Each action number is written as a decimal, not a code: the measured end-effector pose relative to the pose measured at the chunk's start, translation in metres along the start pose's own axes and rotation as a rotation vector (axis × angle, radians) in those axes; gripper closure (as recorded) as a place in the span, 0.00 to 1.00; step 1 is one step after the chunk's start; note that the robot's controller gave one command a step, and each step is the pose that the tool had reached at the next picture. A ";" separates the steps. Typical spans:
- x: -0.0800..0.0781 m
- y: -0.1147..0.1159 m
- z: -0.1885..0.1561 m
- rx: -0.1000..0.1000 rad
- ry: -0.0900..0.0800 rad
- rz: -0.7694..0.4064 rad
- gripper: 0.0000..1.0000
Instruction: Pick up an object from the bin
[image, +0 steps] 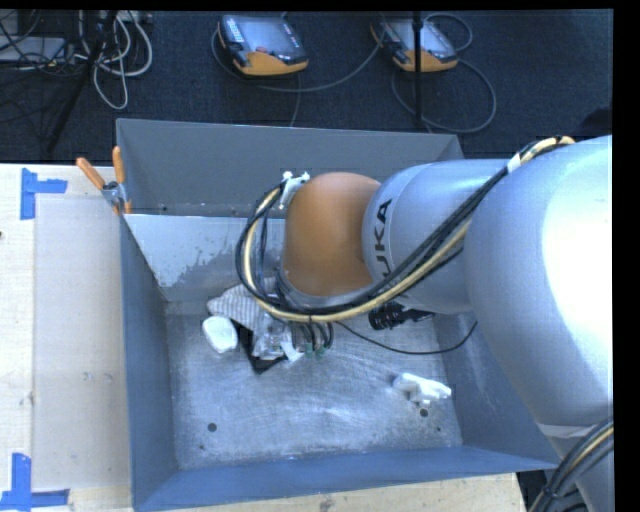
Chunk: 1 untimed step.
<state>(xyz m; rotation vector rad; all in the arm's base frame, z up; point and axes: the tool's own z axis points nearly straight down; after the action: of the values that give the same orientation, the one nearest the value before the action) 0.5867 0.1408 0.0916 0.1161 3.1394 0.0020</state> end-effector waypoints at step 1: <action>-0.010 -0.020 -0.089 0.000 0.001 0.062 1.00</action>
Offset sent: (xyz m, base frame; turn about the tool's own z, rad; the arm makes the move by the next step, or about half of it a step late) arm 0.0000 0.0000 0.0000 0.0000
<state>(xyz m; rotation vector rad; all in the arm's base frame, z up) 0.5955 0.1201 0.1801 0.2137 3.1352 0.0017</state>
